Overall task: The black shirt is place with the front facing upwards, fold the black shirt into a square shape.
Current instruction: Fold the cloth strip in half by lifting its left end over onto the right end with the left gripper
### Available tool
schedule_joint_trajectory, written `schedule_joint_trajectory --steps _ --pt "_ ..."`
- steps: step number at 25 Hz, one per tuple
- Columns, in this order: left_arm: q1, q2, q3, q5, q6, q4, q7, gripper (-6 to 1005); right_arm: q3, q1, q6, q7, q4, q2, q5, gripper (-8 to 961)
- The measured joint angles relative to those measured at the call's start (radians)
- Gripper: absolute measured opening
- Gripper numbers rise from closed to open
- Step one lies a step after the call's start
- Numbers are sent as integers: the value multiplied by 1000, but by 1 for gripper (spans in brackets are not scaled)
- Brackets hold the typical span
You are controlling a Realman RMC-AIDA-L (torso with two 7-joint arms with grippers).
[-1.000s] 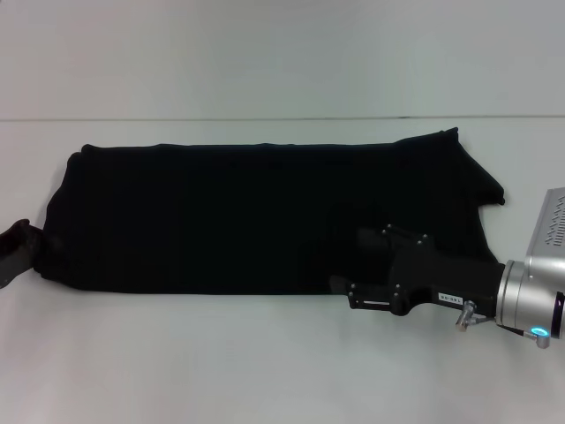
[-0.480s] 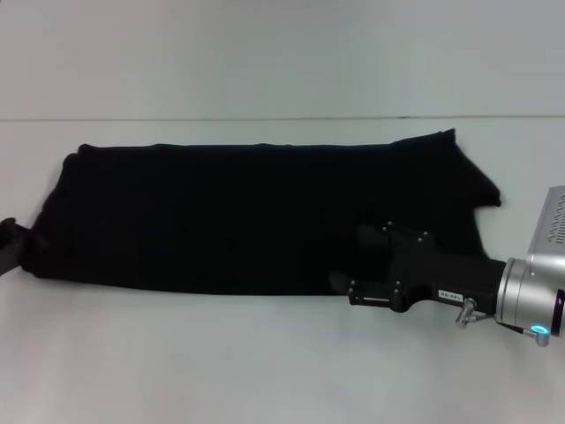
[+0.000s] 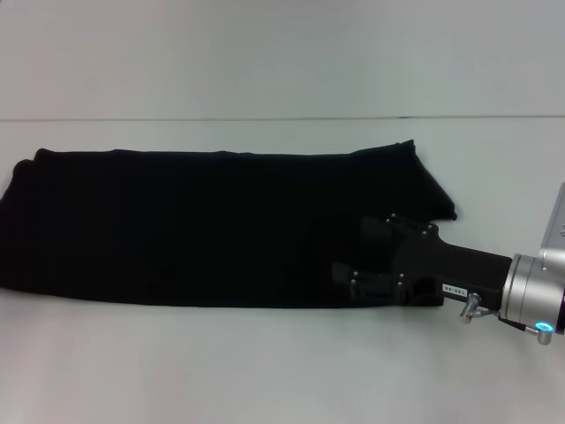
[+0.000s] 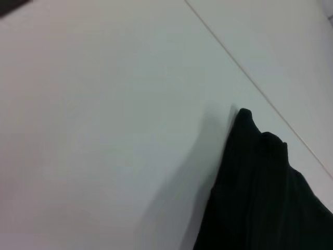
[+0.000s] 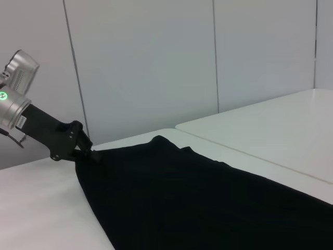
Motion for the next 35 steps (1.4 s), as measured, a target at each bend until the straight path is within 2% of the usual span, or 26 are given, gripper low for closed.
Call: schedule_joint_trajectory --steps 15,21,24,26,29,35 --pt "-5 3 -21 -7 16 -3 -17 3 -1 -6 -2 0 8 1 0 926" --pt "-33 9 -27 -150 126 3 -25 3 11 -29 -2 1 5 0 -1 926" --pt "-76 9 -15 -230 187 0 -25 3 33 -50 -5 1 5 -2 -1 926" --pt "-116 0 5 -264 210 -6 -26 3 55 -73 -18 1 5 -3 -1 926" --pt "-191 -25 55 -301 206 -25 -24 3 91 -113 -44 1 1 -6 -1 925" --pt "-347 -111 196 -320 128 -70 -4 3 150 -184 -93 -2 0 -8 -1 925"
